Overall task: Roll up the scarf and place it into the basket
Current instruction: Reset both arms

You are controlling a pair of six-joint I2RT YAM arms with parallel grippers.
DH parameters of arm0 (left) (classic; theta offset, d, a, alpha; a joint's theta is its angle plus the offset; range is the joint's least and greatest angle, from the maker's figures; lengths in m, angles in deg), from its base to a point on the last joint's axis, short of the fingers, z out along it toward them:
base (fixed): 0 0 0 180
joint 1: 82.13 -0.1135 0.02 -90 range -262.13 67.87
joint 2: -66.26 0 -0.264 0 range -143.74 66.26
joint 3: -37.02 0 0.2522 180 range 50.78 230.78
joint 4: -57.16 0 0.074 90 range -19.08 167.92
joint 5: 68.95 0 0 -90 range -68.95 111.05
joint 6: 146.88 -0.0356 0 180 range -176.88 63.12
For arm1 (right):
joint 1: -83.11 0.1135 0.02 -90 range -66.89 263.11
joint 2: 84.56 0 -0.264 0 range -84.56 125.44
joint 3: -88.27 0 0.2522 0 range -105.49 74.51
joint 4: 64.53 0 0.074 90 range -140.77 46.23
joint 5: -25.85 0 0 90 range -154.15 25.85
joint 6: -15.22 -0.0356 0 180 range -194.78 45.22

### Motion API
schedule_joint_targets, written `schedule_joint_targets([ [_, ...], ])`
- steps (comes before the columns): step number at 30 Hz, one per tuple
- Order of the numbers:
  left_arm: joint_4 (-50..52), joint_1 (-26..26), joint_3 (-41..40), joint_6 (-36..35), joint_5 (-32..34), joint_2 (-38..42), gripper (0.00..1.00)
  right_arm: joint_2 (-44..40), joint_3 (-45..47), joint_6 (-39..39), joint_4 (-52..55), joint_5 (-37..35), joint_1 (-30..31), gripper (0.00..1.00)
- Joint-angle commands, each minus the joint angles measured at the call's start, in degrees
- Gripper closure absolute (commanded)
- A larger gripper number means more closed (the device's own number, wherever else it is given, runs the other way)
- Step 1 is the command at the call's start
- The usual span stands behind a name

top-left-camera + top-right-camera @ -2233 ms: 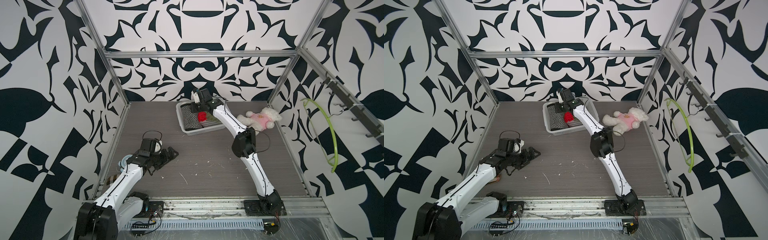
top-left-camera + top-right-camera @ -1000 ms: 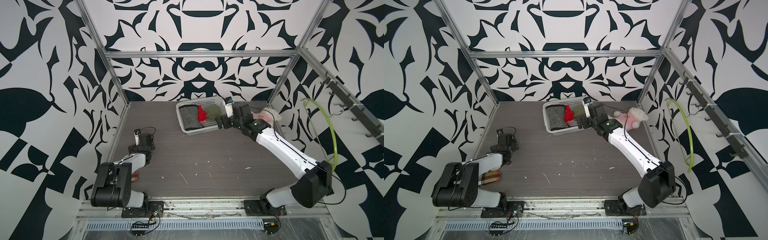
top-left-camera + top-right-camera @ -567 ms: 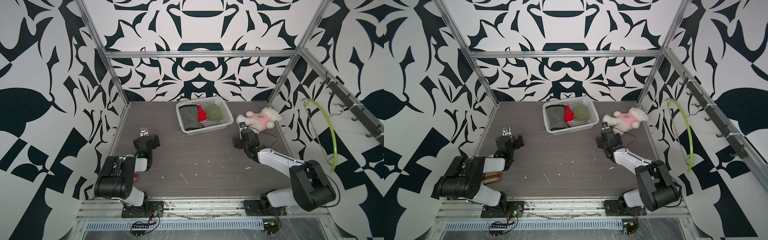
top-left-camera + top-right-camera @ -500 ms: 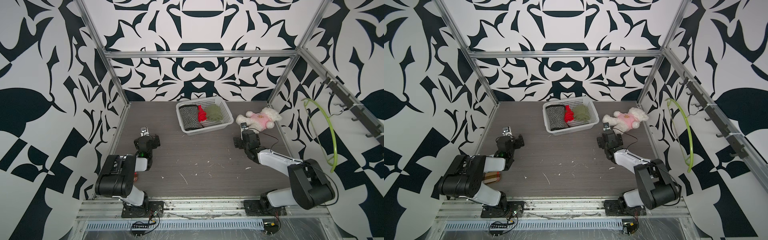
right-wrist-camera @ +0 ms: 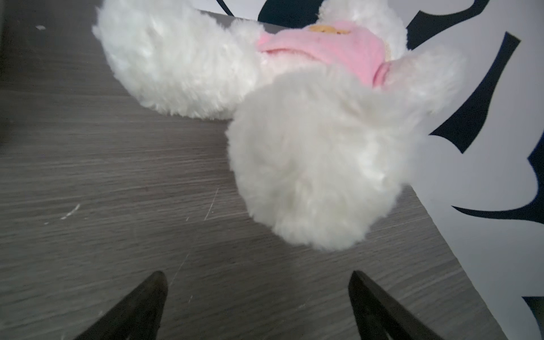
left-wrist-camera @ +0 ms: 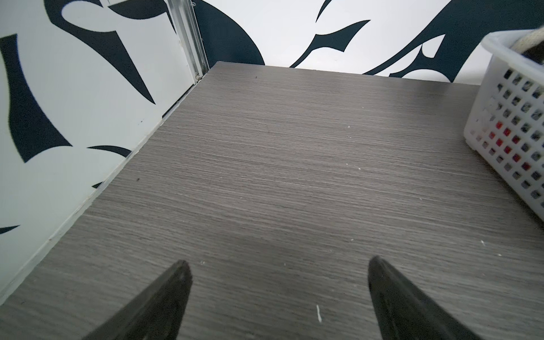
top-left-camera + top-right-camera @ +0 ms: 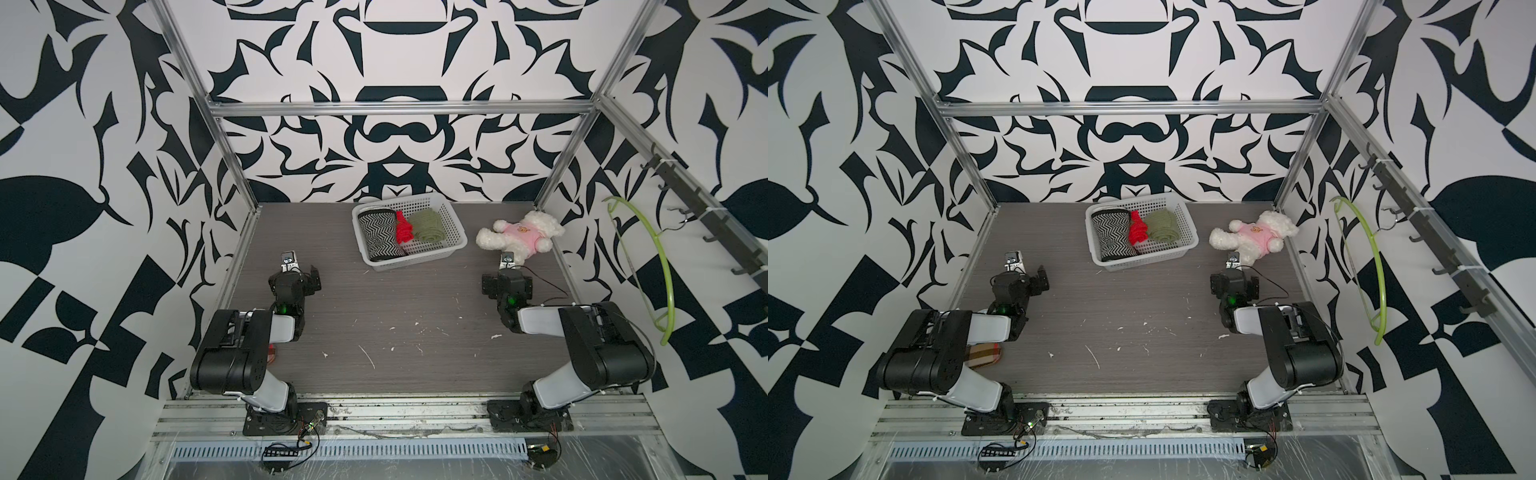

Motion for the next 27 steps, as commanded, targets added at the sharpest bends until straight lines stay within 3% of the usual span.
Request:
schedule_joint_targets([
  [1, -1.6, -0.3, -0.9, -0.4, -0.5, 0.1, 0.01, -1.4, 3.4, 1.4, -9.0, 13.4, -2.0, 0.02],
  [3, -1.6, -0.3, -0.9, -0.4, -0.5, 0.0, 0.01, 1.0, 5.2, 2.1, -16.2, 16.5, -2.6, 0.0],
  [4, -1.6, -0.3, -0.8, -0.4, -0.5, 0.0, 0.01, -0.3, 4.3, 2.0, -11.7, 16.9, -2.9, 0.0],
  [27, -1.6, -0.3, -0.8, -0.4, -0.6, 0.0, 0.01, -0.3, 4.2, 1.5, -11.5, 18.3, -3.9, 0.01],
])
